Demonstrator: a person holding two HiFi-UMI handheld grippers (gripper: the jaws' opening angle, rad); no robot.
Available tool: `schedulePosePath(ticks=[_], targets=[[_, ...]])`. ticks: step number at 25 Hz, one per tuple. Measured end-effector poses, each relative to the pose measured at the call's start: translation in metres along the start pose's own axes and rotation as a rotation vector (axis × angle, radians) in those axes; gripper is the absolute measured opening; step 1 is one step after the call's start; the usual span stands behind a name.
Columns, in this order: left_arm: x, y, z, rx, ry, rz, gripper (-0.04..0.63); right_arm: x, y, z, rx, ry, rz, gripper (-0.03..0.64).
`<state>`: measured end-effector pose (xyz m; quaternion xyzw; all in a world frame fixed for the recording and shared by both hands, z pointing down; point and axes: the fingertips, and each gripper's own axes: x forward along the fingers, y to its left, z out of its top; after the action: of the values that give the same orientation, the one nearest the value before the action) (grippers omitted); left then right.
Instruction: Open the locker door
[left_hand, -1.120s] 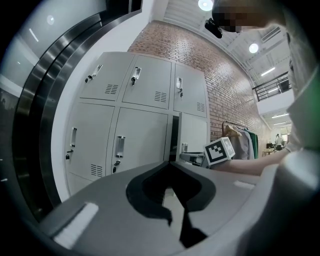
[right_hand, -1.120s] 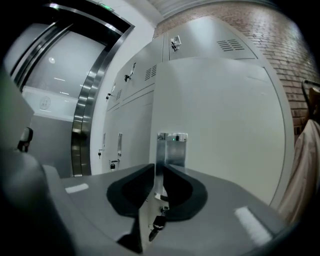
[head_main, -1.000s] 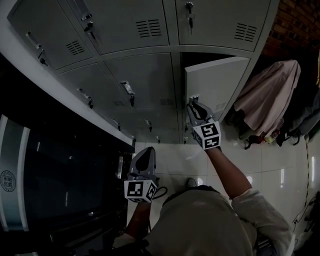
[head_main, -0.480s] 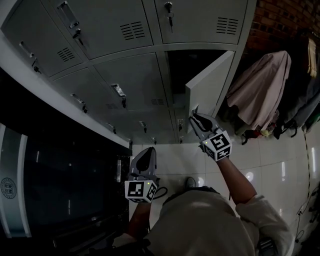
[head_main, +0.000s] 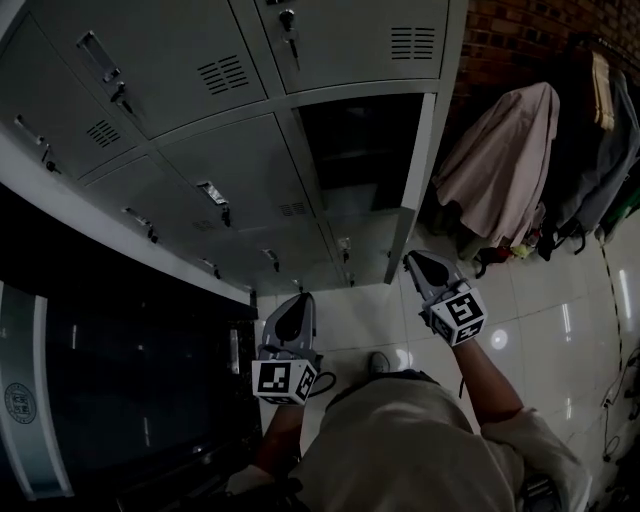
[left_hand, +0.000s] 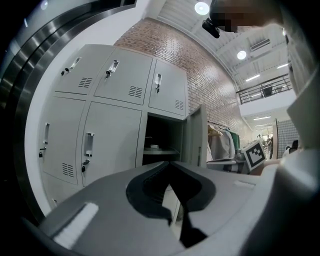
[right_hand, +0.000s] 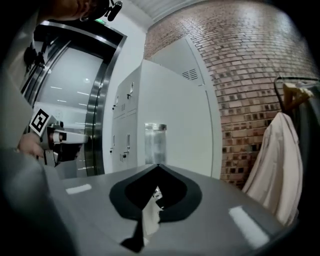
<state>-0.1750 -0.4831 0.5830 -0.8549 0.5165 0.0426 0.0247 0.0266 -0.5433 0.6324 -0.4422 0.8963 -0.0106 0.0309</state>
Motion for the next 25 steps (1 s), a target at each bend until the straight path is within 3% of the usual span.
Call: schedulePosePath(ticks=[8,19,25], targets=[[0.014,-0.018,-0.002,-0.01,0.006,-0.034,0.087,-0.043,-0.033,0.013,0.005,-0.05,-0.187,0.0],[-0.001,-0.033,-0.006,-0.027,0.021,-0.057,0.087,-0.073,-0.051,0.014,0.028,-0.049,-0.286,0.002],[-0.025,-0.041,-0.001,-0.008,0.029,-0.073,0.087,-0.105,-0.038,0.031,0.051,-0.06,-0.356,0.002]])
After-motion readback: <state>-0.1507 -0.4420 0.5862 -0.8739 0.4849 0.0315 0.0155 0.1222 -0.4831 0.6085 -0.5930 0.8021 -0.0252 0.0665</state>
